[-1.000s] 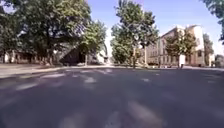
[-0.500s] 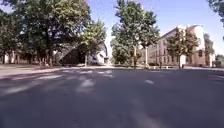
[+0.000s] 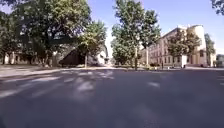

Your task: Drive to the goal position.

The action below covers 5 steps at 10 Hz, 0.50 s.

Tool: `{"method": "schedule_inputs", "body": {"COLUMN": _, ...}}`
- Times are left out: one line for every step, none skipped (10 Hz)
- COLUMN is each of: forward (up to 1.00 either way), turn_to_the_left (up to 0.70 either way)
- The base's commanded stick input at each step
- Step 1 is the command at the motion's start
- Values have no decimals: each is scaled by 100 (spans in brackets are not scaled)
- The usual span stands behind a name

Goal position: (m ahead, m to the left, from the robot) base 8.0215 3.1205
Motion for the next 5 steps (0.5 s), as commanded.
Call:
{"method": "schedule_inputs", "body": {"forward": 70, "turn_to_the_left": 0}}
{"method": "schedule_inputs", "body": {"forward": 70, "turn_to_the_left": 0}}
{"method": "schedule_inputs", "body": {"forward": 70, "turn_to_the_left": 0}}
{"method": "schedule_inputs", "body": {"forward": 70, "turn_to_the_left": 0}}
{"method": "schedule_inputs", "body": {"forward": 70, "turn_to_the_left": 0}}
